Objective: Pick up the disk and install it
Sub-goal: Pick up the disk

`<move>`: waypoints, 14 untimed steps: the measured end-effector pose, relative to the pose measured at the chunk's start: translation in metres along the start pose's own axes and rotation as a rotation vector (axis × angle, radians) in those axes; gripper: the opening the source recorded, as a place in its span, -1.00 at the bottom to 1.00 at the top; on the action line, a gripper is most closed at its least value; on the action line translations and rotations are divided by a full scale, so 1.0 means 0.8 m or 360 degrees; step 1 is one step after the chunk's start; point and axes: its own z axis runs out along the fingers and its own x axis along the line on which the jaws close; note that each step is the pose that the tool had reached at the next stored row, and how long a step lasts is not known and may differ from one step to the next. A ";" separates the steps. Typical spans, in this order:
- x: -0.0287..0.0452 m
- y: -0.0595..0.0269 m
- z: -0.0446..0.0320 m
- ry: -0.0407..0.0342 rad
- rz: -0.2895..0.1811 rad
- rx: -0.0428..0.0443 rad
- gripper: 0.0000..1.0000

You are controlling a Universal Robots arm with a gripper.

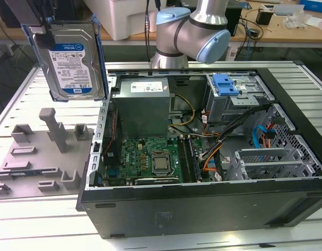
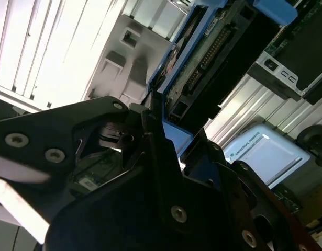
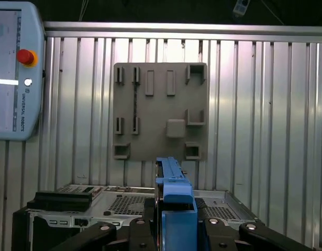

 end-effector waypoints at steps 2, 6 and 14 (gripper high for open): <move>0.0083 -0.005 -0.0002 0.0000 0.0000 -0.0001 -0.26; 0.0214 -0.012 -0.0003 0.0000 0.0000 -0.0002 -0.26; 0.0447 -0.034 -0.0015 0.0000 0.0000 -0.0006 -0.26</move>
